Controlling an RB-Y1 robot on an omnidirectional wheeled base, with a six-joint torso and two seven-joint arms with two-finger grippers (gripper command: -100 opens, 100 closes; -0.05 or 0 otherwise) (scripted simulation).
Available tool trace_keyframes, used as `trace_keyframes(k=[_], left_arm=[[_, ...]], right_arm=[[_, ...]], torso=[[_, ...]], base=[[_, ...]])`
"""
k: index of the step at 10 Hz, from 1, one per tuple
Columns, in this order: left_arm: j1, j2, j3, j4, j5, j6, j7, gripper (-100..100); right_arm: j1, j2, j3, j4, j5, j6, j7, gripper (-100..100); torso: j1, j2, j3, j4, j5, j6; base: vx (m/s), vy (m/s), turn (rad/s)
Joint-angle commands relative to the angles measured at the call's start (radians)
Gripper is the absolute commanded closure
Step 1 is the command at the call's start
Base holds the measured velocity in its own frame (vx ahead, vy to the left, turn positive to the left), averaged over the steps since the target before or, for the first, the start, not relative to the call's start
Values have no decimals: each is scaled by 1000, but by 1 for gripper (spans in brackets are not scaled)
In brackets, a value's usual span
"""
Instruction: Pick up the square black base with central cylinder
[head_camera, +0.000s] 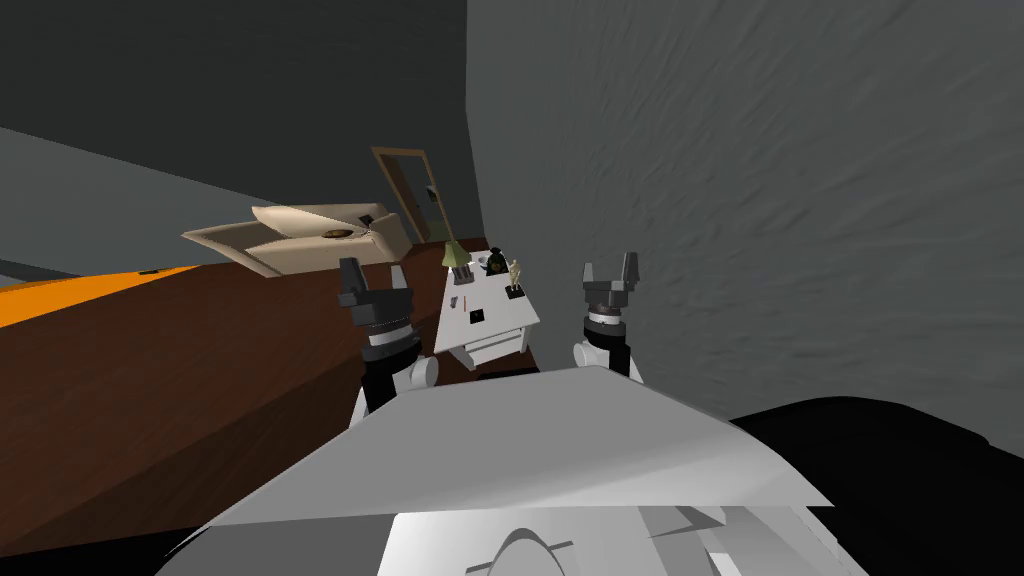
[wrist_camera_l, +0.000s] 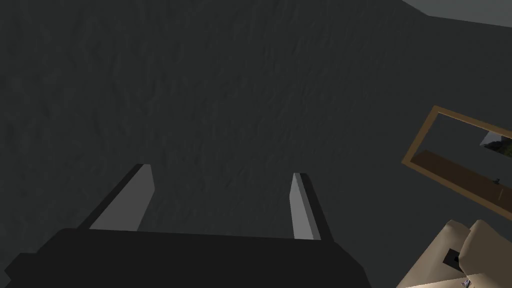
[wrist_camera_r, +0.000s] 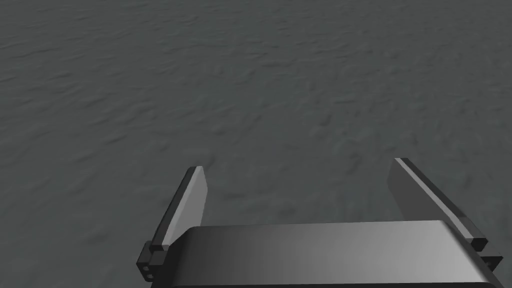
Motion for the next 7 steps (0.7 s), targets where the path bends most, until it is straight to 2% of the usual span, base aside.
trace_keyframes(k=[1,4,7], left_arm=[[-10,36,11,16,10,22,-10,-100],[-33,91,32,61,32,79,-35,-100],[-73,143,60,135,66,166,-75,-100]], right_arm=[[0,0,0,0,0,0,0,0],[0,0,0,0,0,0,0,0],[0,0,0,0,0,0,0,0]], torso=[[0,0,0,0,0,0],[3,0,0,0,1,0],[5,0,0,0,1,0]], base=[[3,10,-52],[-5,36,-67],[-9,67,-112]])
